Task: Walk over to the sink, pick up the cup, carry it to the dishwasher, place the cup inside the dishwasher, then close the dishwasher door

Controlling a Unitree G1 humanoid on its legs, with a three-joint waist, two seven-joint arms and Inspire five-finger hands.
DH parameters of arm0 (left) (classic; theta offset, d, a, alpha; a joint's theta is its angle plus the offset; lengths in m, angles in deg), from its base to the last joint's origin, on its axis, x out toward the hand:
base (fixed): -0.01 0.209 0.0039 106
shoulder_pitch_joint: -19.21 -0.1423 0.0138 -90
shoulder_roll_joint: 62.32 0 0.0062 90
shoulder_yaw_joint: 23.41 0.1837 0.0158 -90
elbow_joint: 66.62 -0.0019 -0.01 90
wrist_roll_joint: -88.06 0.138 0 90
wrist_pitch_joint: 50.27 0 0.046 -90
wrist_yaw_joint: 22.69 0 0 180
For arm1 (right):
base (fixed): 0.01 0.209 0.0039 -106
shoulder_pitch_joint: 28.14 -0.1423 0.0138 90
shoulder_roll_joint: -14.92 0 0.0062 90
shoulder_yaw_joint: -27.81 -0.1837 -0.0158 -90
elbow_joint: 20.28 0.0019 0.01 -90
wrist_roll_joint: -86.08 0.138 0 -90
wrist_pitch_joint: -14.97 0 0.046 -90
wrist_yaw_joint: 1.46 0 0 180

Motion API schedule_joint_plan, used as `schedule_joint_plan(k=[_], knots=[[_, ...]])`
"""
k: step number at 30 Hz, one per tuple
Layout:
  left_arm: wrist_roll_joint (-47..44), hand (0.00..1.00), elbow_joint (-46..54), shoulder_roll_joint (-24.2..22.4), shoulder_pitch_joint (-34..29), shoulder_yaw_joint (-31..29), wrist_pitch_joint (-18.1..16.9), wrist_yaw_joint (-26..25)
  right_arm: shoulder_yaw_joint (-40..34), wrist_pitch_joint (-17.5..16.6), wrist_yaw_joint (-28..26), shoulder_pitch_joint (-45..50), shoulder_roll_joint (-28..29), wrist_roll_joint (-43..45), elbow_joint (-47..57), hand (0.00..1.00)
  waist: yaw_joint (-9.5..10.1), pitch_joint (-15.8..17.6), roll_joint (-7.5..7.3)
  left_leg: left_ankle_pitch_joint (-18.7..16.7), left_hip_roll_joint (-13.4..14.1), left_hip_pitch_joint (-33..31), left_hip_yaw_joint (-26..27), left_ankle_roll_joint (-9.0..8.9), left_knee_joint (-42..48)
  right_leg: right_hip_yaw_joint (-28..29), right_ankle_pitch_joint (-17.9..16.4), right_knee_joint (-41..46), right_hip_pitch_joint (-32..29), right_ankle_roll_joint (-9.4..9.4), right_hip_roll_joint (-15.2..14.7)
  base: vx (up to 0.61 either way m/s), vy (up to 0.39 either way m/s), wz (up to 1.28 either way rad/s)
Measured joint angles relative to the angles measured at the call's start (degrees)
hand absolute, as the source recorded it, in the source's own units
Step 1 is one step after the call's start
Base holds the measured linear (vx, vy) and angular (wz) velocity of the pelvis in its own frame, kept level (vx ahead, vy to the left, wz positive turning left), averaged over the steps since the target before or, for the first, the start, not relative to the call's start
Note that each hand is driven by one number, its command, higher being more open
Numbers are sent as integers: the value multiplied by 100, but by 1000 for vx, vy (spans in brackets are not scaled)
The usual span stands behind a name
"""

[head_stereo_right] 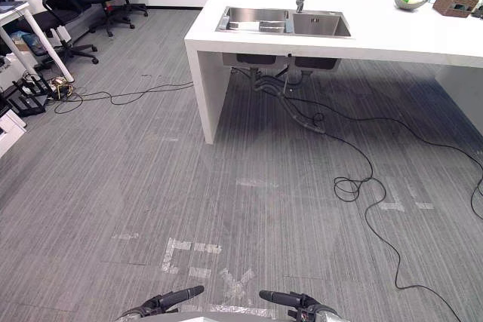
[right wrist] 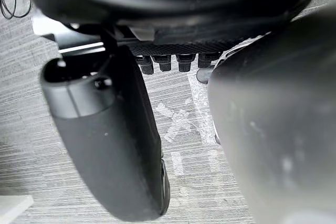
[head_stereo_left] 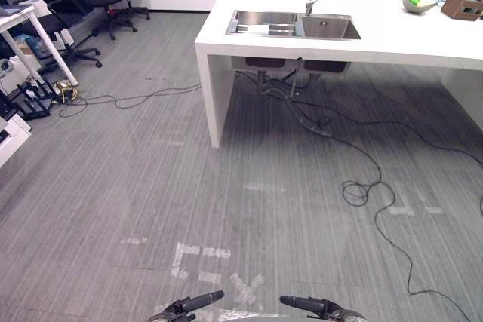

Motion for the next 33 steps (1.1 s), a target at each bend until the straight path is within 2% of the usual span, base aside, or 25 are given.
schedule_joint_plan(k=[5, 8, 10, 11, 12, 13, 15, 16, 17, 18, 20, 22, 23, 25, 26, 27, 28, 29, 30, 31, 32, 33], knots=[[-215, 100, 0, -55, -124, -11, -308, -135, -38, -353, 63, 120, 26, 228, 0, 100, 10, 3, -4, 0, -11, 4, -28, 1, -2, -3, 4, 6, 2, 2, -8, -17, -7, 0], [-215, 100, -3, -79, -177, -13, -422, -131, -122, -443, 103, 135, 35, 234, 0, 100, 15, 22, 1, 1, -34, 17, -82, 9, 0, -52, -37, 118, -11, 37, -42, -7, 1, 9], [-212, 100, 2, -99, -210, -11, -540, -116, -243, -481, 228, 150, 53, 438, 7, 100, 10, 131, -56, -57, -92, 83, -203, 53, 3, -157, -505, 941, -242, 107, -220, -43, 13, 27], [-210, 100, 8, -99, -220, -11, -553, -111, -247, -481, 252, 151, 54, 453, 11, 100, 11, 139, -65, -73, -121, 94, -227, 73, 7, -165, -603, 1119, -304, 139, -276, -29, 35, 33], [-215, 100, 32, -104, -232, -16, -602, -88, -246, -497, 324, 153, 74, 528, 29, 100, 30, 154, -102, -141, -237, 106, -279, 173, 48, -182, -921, 1822, -545, 274, -500, -8, 41, 19], [-213, 100, 43, -157, -232, -19, -635, -88, -246, -516, 345, 142, 62, 586, 37, 100, 59, 169, -94, -165, -282, 116, -277, 209, 45, -124, -1025, 2327, -786, 326, -611, -3, 71, 16], [-213, 100, 51, -153, -263, -74, -698, -105, -245, -631, 426, 148, 75, 619, 120, 100, 50, 226, -83, -174, -277, 243, -330, 302, 74, 13, -1044, 3327, -1214, 296, -743, 42, 74, 13], [-217, 100, 47, -114, -271, -156, -692, -156, -235, -625, 412, 169, 100, 665, 130, 100, 28, 224, -56, -196, -239, 290, -360, 314, 151, 50, -1165, 3312, -1231, 189, -737, 83, 34, 15], [-218, 100, 46, -103, -280, -186, -678, -198, -225, -625, 408, 170, 110, 670, 132, 100, 32, 236, -77, -240, -209, 304, -364, 297, 202, 48, -1201, 3234, -1244, 171, -729, 107, -1, 6], [-223, 100, 30, -108, -285, -276, -634, -265, -231, -625, 397, 169, 123, 677, 154, 100, 34, 257, -63, -375, -107, 315, -379, 314, 289, 40, -1211, 3089, -1346, 161, -679, 109, -26, -2], [-213, 100, 21, -128, -255, -470, -528, -324, -245, -620, 338, 172, 127, 818, 211, 100, 31, 321, -49, -586, 119, 315, -393, 227, 500, 33, -1198, 3048, -1630, 182, -572, 173, -78, -1], [-199, 100, 16, -172, -234, -593, -503, -335, -259, -588, 241, 221, 128, 903, 334, 100, 23, 348, -35, -875, 379, 316, -412, 74, 760, 64, -1113, 3009, -2018, 257, -469, 221, -129, 4], [-181, 100, 8, -225, -202, -737, -505, -344, -264, -544, 157, 287, 141, 905, 438, 100, 18, 357, -47, -1139, 542, 371, -459, -54, 979, 117, -909, 2805, -2285, 250, -481, 237, -149, 11], [-53, 100, 1, -271, -193, -901, -491, -376, -271, -516, 80, 360, 147, 901, 580, 100, 15, 361, -52, -1454, 647, 512, -509, -206, 1197, 209, -675, 2531, -2399, 223, -520, 383, -258, 24], [25, 100, 2, -312, -205, -1057, -474, -425, -296, -454, 54, 399, 148, 899, 690, 100, 16, 367, -66, -1814, 697, 721, -600, -351, 1406, 220, -516, 2439, -2417, 199, -668, 562, -407, 35], [25, 100, 2, -323, -220, -1125, -472, -431, -314, -434, 51, 443, 162, 893, 710, 100, 20, 369, -79, -1945, 706, 824, -639, -413, 1443, 231, -449, 2455, -2408, 190, -716, 530, -388, 44], [37, 100, -3, -359, -248, -1156, -468, -449, -438, -372, 24, 453, 163, 911, 723, 100, -11, 367, -74, -2110, 810, 972, -709, -429, 1447, 207, -73, 2804, -2420, 140, -721, 445, -329, 37], [76, 100, -9, -414, -257, -1167, -471, -456, -526, -317, 5, 446, 140, 968, 732, 100, -33, 330, -19, -2178, 913, 1077, -750, -303, 1394, 130, -228, 3090, -2454, 80, -677, 604, -380, 37], [232, 100, 22, -527, -299, -1383, -545, -456, -676, -234, 22, 361, 107, 988, 658, 100, -7, 239, 166, -1936, 1093, 1071, -876, -221, 1608, 5, -766, 3506, -2524, -55, -539, 713, -461, 15], [252, 100, 51, -592, -317, -1510, -618, -450, -685, -171, 25, 359, 92, 994, 618, 100, 1, 209, 193, -1678, 1192, 934, -958, -217, 1931, -33, -963, 3551, -2471, -197, -406, 720, -458, -3], [276, 100, 48, -592, -315, -1520, -639, -450, -702, -124, 25, 359, 87, 994, 613, 100, -2, 187, 215, -1560, 1247, 841, -990, -218, 2156, -51, -1034, 3497, -2412, -242, -316, 591, -376, -20], [422, 100, 42, -603, -285, -1505, -667, -438, -780, -11, 22, 349, 70, 1010, 593, 100, -14, 136, 292, -1298, 1380, 561, -1084, -237, 2790, -100, -1116, 3280, -2218, -340, -111, 600, -319, -19]])
